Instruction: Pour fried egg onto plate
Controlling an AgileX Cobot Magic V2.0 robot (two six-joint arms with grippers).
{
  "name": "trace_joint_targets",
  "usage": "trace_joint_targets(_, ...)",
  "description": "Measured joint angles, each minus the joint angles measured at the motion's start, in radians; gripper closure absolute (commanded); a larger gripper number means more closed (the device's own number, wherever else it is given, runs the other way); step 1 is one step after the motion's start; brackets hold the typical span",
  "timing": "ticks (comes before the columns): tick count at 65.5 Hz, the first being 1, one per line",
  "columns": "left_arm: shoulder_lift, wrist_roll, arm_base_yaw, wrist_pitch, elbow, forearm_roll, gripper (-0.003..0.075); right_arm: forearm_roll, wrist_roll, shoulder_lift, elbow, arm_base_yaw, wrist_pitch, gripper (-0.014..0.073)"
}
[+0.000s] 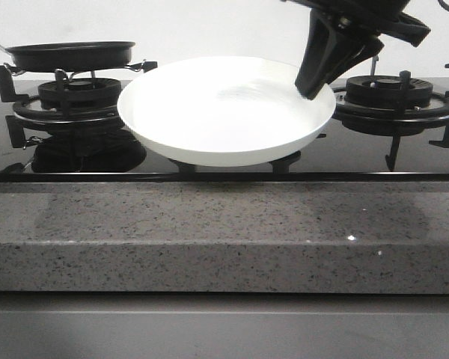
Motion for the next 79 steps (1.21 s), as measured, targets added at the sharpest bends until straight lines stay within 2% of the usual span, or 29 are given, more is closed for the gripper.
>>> trace_joint_targets(10,0.000,0.000,0.000,0.000,0.000,0.000,0.0263,0.000,0.000,0.000,0.000,0.000,0.000,0.0690)
trace_joint_targets(22,0.007,0.000,0.000,0.000,-0.002,0.034,0.0115,0.000,0.000,0.000,0.000,0.000,0.000,0.0690)
trace_joint_targets(40,0.157,0.000,0.000,0.065,-0.125,0.036,0.0113,0.000,0.000,0.000,0.000,0.000,0.000,0.0690)
trace_joint_targets(63,0.598,0.000,0.002,0.200,-0.441,0.029,0.0113,0.000,0.000,0.000,0.000,0.000,-0.001,0.0690)
trace_joint_targets(71,0.723,0.021,0.032,0.237,-0.547,-0.033,0.0113,0.000,0.000,0.000,0.000,0.000,-0.001,0.0690)
trace_joint_targets(79,0.838,0.106,0.109,0.278,-0.652,-0.184,0.0113,0.000,0.000,0.000,0.000,0.000,-0.001,0.0690)
